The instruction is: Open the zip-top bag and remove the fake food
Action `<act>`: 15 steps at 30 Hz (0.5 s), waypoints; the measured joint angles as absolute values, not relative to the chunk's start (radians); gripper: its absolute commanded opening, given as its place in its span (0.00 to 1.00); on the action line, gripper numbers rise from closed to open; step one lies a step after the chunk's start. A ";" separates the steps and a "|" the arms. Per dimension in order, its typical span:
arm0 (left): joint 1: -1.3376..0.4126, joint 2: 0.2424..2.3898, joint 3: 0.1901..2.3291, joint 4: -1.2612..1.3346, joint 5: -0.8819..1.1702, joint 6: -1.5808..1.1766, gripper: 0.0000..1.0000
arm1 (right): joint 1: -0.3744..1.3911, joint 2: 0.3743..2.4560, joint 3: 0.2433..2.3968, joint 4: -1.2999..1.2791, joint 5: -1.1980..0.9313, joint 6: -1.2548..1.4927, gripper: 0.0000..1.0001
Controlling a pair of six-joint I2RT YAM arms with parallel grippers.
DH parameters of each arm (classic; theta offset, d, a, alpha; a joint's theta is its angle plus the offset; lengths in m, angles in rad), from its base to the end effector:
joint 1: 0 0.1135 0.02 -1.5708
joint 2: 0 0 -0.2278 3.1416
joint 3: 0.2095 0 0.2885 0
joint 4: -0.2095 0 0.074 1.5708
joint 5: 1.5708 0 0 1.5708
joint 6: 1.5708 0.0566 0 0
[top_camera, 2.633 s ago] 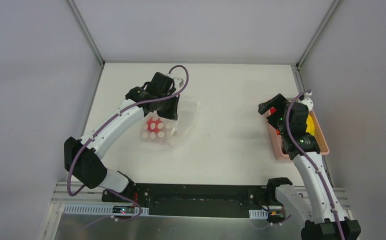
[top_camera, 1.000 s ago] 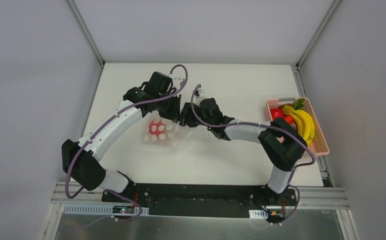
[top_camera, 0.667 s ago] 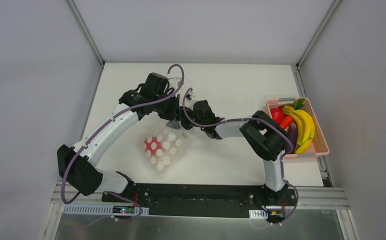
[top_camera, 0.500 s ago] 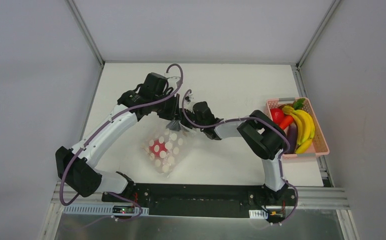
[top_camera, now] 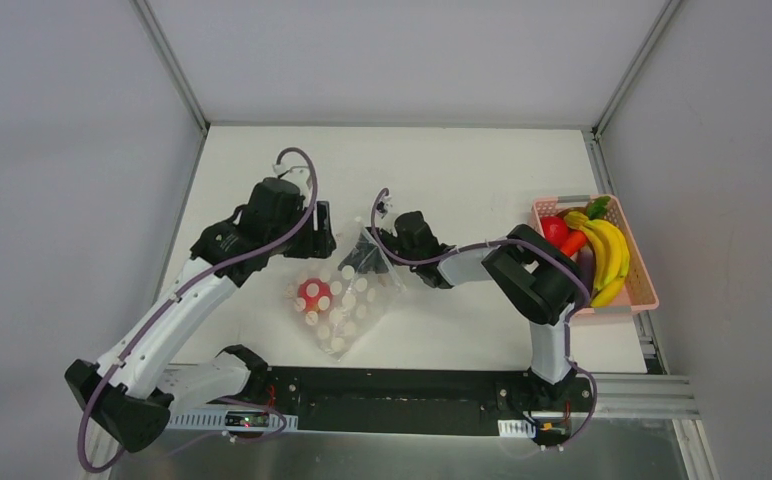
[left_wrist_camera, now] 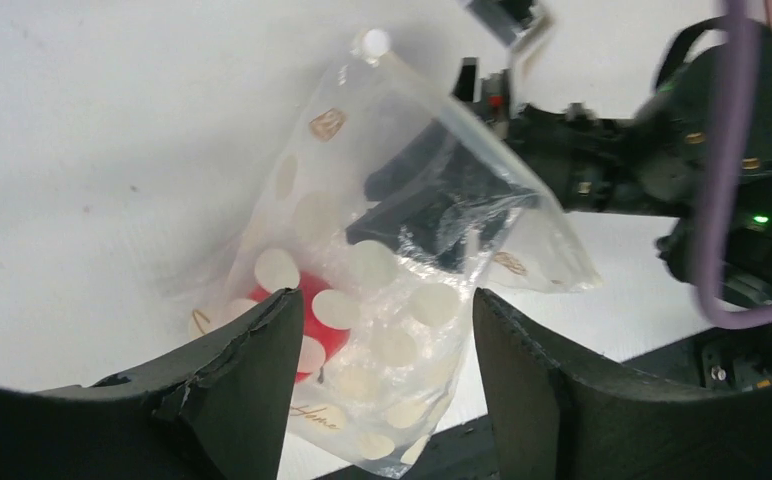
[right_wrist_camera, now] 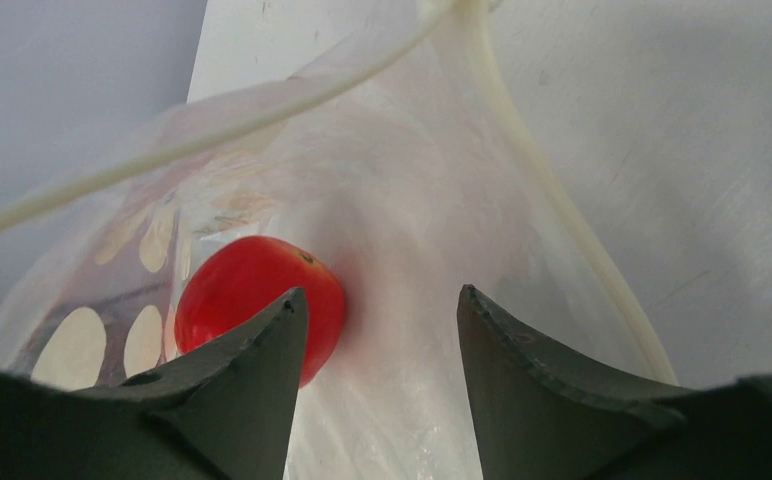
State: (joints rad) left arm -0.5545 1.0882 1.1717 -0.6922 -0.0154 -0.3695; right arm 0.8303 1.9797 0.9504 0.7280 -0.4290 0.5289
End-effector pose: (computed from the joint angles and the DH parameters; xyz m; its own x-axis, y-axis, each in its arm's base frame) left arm 0.2535 -0.1560 0.3239 -0.6396 -0.0286 -0.7682 0.3054 0.9076 -0.2881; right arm 0.2709 0.3313 0.0744 -0.6468 -0.0275 -0.7622 -0.7099 0.3871 0.5884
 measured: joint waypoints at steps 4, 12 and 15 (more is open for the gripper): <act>-0.554 0.948 0.989 -0.704 -0.095 -0.451 0.60 | 0.830 1.954 0.940 0.730 -0.461 0.516 0.66; -0.554 0.783 0.735 -0.748 -0.184 -0.617 0.34 | 0.830 1.948 0.920 0.736 -0.517 0.511 0.71; -0.554 0.752 0.685 -0.746 -0.191 -0.661 0.19 | 0.830 1.948 0.907 0.741 -0.534 0.511 0.74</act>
